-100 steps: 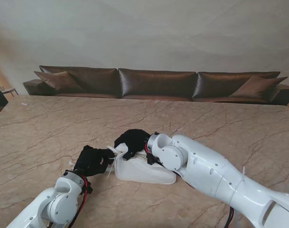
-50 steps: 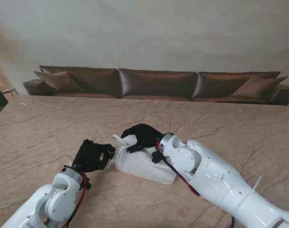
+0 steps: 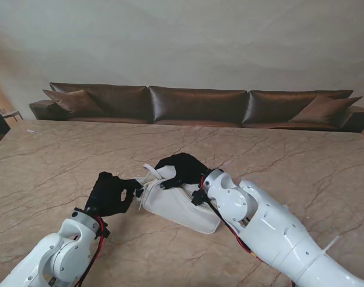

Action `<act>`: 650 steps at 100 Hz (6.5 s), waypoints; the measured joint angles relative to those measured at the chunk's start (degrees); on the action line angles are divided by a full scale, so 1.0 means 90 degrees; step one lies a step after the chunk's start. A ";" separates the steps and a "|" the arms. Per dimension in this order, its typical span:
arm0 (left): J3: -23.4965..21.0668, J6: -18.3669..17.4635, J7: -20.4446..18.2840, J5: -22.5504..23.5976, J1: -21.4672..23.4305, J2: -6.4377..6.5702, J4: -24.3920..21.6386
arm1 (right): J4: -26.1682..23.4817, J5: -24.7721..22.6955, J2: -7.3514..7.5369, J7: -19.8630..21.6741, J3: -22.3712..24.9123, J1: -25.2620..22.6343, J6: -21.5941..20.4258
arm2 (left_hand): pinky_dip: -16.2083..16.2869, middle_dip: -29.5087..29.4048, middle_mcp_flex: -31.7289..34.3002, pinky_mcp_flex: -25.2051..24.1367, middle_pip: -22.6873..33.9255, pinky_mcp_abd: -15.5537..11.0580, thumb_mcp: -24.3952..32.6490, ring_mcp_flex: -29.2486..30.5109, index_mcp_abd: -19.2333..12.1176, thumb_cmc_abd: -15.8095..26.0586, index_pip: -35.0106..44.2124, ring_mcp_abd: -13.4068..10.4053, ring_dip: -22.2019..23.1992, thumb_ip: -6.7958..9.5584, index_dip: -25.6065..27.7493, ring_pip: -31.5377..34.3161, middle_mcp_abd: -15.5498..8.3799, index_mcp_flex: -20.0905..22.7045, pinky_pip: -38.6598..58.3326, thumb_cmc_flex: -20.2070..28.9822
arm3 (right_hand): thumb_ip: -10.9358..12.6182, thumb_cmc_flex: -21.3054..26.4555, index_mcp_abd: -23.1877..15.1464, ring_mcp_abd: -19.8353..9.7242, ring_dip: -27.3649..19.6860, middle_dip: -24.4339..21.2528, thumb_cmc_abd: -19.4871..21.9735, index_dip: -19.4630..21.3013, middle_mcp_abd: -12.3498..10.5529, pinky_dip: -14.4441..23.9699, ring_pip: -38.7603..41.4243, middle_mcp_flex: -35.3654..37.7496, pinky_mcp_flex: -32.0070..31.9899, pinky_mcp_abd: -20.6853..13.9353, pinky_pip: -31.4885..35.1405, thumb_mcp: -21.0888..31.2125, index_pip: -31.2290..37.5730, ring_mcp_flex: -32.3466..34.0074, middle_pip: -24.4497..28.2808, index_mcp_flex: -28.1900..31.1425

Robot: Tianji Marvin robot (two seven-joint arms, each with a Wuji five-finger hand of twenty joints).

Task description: Pack the cosmetics bag

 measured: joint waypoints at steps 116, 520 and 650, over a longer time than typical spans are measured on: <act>0.0411 -0.0193 -0.0470 -0.0627 -0.0211 0.0141 0.0778 | 0.0121 0.1089 -0.0397 -0.1490 0.0817 -0.0587 0.0268 | -0.0004 0.0083 0.0128 -0.0056 -0.0156 -0.0052 0.0110 0.0054 0.0305 0.0047 -0.0700 0.0000 0.0080 0.0063 0.0021 -0.0081 0.0012 -0.0243 -0.0104 -0.0165 | -0.0029 0.0750 -0.0150 0.0214 0.0116 0.0142 -0.0303 0.0223 0.0050 0.0223 0.0171 0.0177 -0.0001 0.0177 0.0046 -0.0840 -0.0091 0.0088 0.0250 0.0464; -0.0156 0.0057 0.0118 -0.1045 -0.0127 -0.0029 0.0399 | -0.2197 -0.1675 0.0653 0.1118 0.2183 -0.1463 0.0415 | -0.4000 -0.6735 -0.3918 0.0172 -0.2845 -0.0591 -0.4019 -0.2013 0.3260 0.1630 -0.3790 -0.0756 -0.5184 0.0511 -0.5454 -0.3939 0.1031 -0.1510 -0.3858 -0.1272 | 0.1391 -0.3013 0.1589 -0.0132 -0.4997 -0.4247 0.2463 -0.3980 -0.0042 -0.4593 -0.6921 -0.4309 -0.4328 -0.1488 -0.7285 -0.2016 -0.1249 -0.4685 -0.4920 -0.3784; 0.0043 0.0166 0.0058 -0.1282 -0.0087 -0.0036 0.0232 | -0.2381 -0.1253 0.0651 0.0027 0.4263 -0.4288 -0.0031 | -0.4150 -0.6798 -0.3922 0.0229 -0.2854 -0.0668 -0.4829 -0.2014 0.3351 0.2397 -0.3959 -0.0771 -0.5190 0.0864 -0.5533 -0.3939 0.1032 -0.1437 -0.3229 -0.1405 | 0.1477 -0.3386 0.1614 -0.0138 -0.5065 -0.4864 0.3260 -0.4110 0.0063 -0.4840 -0.6921 -0.3519 -0.4385 -0.1535 -0.7193 -0.2273 -0.1155 -0.4685 -0.6091 -0.3556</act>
